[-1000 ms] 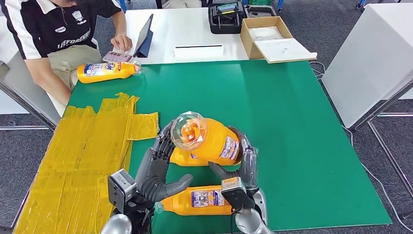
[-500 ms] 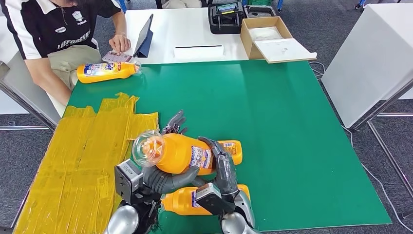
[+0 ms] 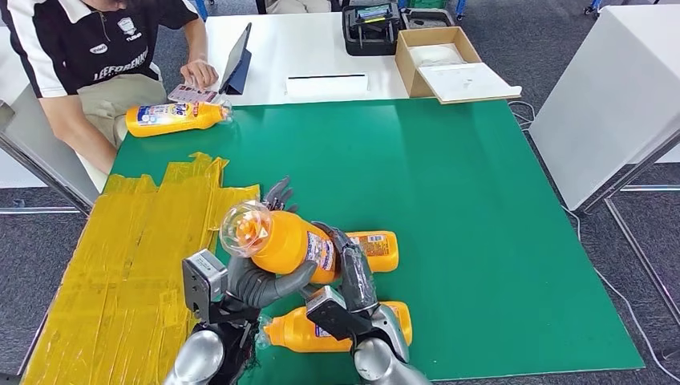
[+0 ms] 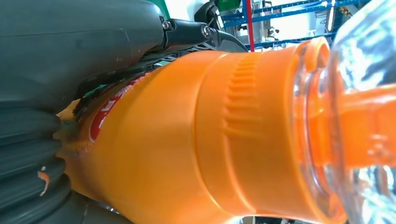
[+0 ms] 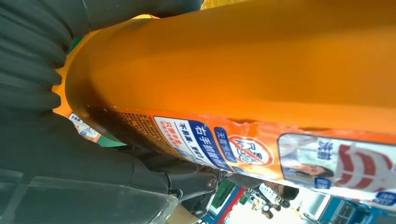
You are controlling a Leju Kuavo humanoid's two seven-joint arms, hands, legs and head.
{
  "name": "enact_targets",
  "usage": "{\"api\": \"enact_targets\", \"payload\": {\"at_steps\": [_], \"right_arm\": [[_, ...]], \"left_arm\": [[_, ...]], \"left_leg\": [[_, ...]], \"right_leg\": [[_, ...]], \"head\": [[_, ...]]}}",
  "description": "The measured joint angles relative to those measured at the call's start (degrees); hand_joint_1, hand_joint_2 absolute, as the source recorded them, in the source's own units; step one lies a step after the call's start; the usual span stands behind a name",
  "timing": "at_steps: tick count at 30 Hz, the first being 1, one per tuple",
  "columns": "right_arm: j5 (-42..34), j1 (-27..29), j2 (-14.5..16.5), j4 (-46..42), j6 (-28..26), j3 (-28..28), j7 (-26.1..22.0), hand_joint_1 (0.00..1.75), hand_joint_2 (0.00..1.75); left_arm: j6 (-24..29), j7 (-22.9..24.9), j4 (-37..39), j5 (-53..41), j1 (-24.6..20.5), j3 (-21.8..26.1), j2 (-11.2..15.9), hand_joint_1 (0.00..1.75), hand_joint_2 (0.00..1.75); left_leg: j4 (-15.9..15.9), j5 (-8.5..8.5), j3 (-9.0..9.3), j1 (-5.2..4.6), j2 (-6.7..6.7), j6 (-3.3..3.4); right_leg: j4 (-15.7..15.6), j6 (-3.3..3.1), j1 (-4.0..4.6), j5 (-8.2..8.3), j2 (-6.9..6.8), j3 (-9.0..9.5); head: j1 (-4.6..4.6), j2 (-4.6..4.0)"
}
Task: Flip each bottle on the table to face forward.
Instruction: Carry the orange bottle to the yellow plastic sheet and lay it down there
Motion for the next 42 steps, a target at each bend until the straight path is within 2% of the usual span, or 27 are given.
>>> {"api": "enact_targets", "payload": {"at_steps": [4,5,8,9,13,17,30,42], "right_arm": [[0.1,-0.34,0.26,0.51,0.27,0.18,0.57,1.75,1.75],[0.12,-0.36,0.33,0.53,0.38,0.17,0.75,1.75,1.75],[0.29,-0.4,0.45,0.55,0.5,0.13,1.17,1.75,1.75],[0.35,-0.41,0.48,0.56,0.5,0.1,1.21,1.75,1.75],[0.44,-0.41,0.59,0.66,0.56,0.03,1.22,1.75,1.75],[0.45,-0.41,0.62,0.73,0.6,0.03,1.22,1.75,1.75],[0.42,-0.3,0.86,0.69,2.08,-0.03,0.62,1.75,1.75],[1.14,0.42,1.5,-0.3,3.51,0.16,-1.86,1.75,1.75]], "left_arm": [[-0.1,0.34,0.0,0.84,0.0,0.34,0.0,0.0,1.75],[-0.26,0.45,0.0,1.13,-0.02,0.41,0.0,0.17,1.75],[-0.81,0.68,0.0,1.66,-0.05,0.66,0.01,1.19,1.75],[-0.95,0.72,0.0,1.72,-0.06,0.74,0.01,1.36,1.75],[-1.24,0.78,0.0,1.87,-0.09,0.85,-0.01,1.36,1.75],[-1.27,0.78,0.0,1.93,-0.14,0.91,-0.01,1.71,1.75],[-1.51,0.24,-0.22,2.68,0.72,2.11,-0.01,1.75,1.75],[-1.69,-2.39,-4.1,1.85,5.29,6.54,0.01,1.75,1.75]], "left_leg": [[0.0,0.0,0.0,0.0,0.0,0.0],[0.0,0.0,0.0,0.0,0.0,0.0],[0.0,0.0,0.0,0.0,-0.01,0.0],[0.0,0.0,0.0,0.0,-0.01,0.0],[0.0,0.0,0.0,0.0,-0.01,0.0],[0.0,0.0,0.0,0.0,-0.01,0.0],[0.0,0.0,0.0,0.0,-0.01,0.0],[-0.01,-0.01,-0.02,0.0,-0.01,0.0]], "right_leg": [[0.0,0.0,0.0,0.0,0.0,0.0],[0.0,0.0,0.0,0.0,0.01,0.0],[0.0,0.0,0.0,0.0,0.0,0.0],[0.0,0.0,0.0,0.0,0.0,0.0],[0.0,0.0,0.0,0.0,0.01,0.0],[0.0,0.0,-0.01,0.0,0.01,0.0],[0.0,0.0,0.0,0.0,0.01,0.0],[0.0,0.0,0.0,-0.01,0.0,0.0]], "head": [[0.01,0.0],[0.0,0.0],[0.01,0.0],[0.01,0.0],[0.01,0.0],[0.01,0.0],[0.01,0.0],[0.02,0.0]]}}
